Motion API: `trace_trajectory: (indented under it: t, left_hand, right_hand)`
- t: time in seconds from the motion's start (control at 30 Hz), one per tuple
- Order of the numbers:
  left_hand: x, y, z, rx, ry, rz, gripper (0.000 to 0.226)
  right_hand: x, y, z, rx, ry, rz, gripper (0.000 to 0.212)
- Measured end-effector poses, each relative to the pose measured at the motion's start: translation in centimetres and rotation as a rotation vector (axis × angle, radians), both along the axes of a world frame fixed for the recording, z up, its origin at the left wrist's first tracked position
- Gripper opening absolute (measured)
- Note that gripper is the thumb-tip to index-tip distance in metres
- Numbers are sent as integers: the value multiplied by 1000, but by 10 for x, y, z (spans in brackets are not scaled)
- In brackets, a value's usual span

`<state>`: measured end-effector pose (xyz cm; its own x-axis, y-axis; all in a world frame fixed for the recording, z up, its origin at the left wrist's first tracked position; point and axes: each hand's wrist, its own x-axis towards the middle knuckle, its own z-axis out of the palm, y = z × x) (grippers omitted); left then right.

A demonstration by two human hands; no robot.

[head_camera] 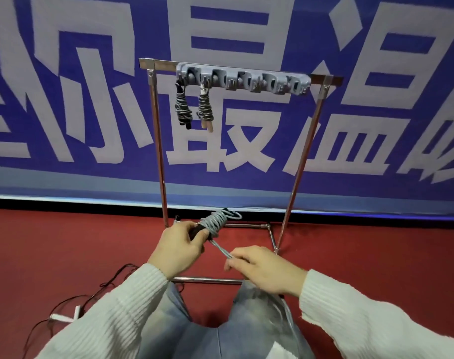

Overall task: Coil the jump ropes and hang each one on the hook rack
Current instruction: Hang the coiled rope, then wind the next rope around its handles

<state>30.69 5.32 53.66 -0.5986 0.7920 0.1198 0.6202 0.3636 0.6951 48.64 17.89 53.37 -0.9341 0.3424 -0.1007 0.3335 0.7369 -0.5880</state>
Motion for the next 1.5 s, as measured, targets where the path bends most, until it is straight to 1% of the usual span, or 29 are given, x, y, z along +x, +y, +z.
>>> trace_trajectory:
  t: [0.03, 0.07, 0.1, 0.17, 0.2, 0.23, 0.33, 0.4, 0.43, 0.5, 0.53, 0.6, 0.63, 0.67, 0.7, 0.73, 0.77, 0.8, 0.87, 0.93, 0.97, 1.0, 1.07, 1.1, 1.17, 1.27, 1.37, 1.43, 1.5]
  left_hand:
    - [0, 3, -2, -21, -9, 25, 24]
    - [-1, 4, -2, 0, -120, 37, 29]
    - [-2, 5, -2, 72, -357, 37, 32]
    - [-6, 2, 3, 277, -1025, -22, 27]
    - [-9, -3, 8, 343, -1262, -63, 22]
    - [-11, -8, 11, 364, -1369, -106, 19]
    - [-10, -17, 22, 357, -1410, -173, 19]
    - [-9, -16, 30, 365, -1426, -197, 20]
    - [-9, -15, 33, 365, -1404, -209, 21]
    - [-9, -10, 37, 360, -1305, -208, 20]
    - [-8, -7, 39, 356, -1221, -193, 19]
    - [-4, -1, 39, 342, -975, -147, 22]
    - [-2, 2, 38, 335, -866, -129, 22]
    - [0, 4, 38, 339, -805, -127, 23]
    - [2, 6, 39, 363, -801, -151, 25]
    - [3, 6, 41, 417, -861, -197, 28]
    - [5, 6, 44, 496, -967, -254, 31]
    - [6, 6, 47, 581, -1085, -300, 33]
    - [0, 6, 54, 736, -1290, -334, 33]
    - [-15, 8, 58, 871, -1405, -308, 32]
    - [-25, 9, 61, 910, -1431, -289, 31]
    - [-33, 8, 63, 924, -1442, -267, 30]
    - [-42, 7, 67, 886, -1437, -238, 29]
    - [-42, 6, 67, 851, -1426, -233, 29]
    - [-38, 6, 65, 783, -1380, -221, 29]
    - [-28, 10, 63, 724, -1328, -226, 26]
    - [-24, 13, 65, 722, -1341, -239, 26]
    - [-25, 14, 66, 730, -1360, -255, 26]
    - [-27, 14, 66, 738, -1379, -265, 27]
  right_hand:
    - [-1, 1, 3, 56, -33, -11, 25]
    - [-2, 3, 6, 47, -53, -43, 24]
    - [-2, 6, 7, -29, -63, -85, 22]
    - [1, 16, 5, -268, -9, -179, 17]
    - [5, 20, 5, -353, 35, -212, 16]
    - [10, 24, 4, -412, 81, -232, 16]
    - [17, 30, 2, -511, 127, -185, 13]
    - [16, 30, 1, -507, 114, -149, 3]
    - [15, 32, 0, -501, 125, -145, 14]
    - [10, 35, -2, -532, 205, -201, 31]
    - [8, 36, -3, -577, 257, -257, 37]
    - [2, 36, -6, -669, 333, -360, 42]
    - [0, 35, -7, -727, 359, -387, 44]
    - [-2, 34, -8, -824, 398, -404, 46]
    - [-4, 33, -8, -945, 445, -419, 47]
    - [-5, 34, -8, -1065, 490, -427, 47]
    - [-5, 35, -8, -1141, 514, -431, 43]
    - [-6, 36, -8, -1177, 514, -436, 37]
    - [-5, 41, -15, -1182, 491, -452, 24]
    - [0, 50, -23, -1210, 514, -482, 21]
    - [4, 55, -26, -1200, 510, -491, 23]
    - [9, 60, -29, -1141, 488, -505, 26]
    - [15, 66, -29, -905, 428, -539, 36]
    - [15, 66, -26, -802, 435, -555, 38]
    - [4, 59, -14, -699, 527, -539, 33]
    - [-26, 31, 6, -658, 645, -392, 25]
    - [-58, 3, 11, -615, 649, -229, 21]
    - [-73, -9, 6, -608, 646, -189, 19]
    - [-79, -16, 3, -635, 660, -201, 17]
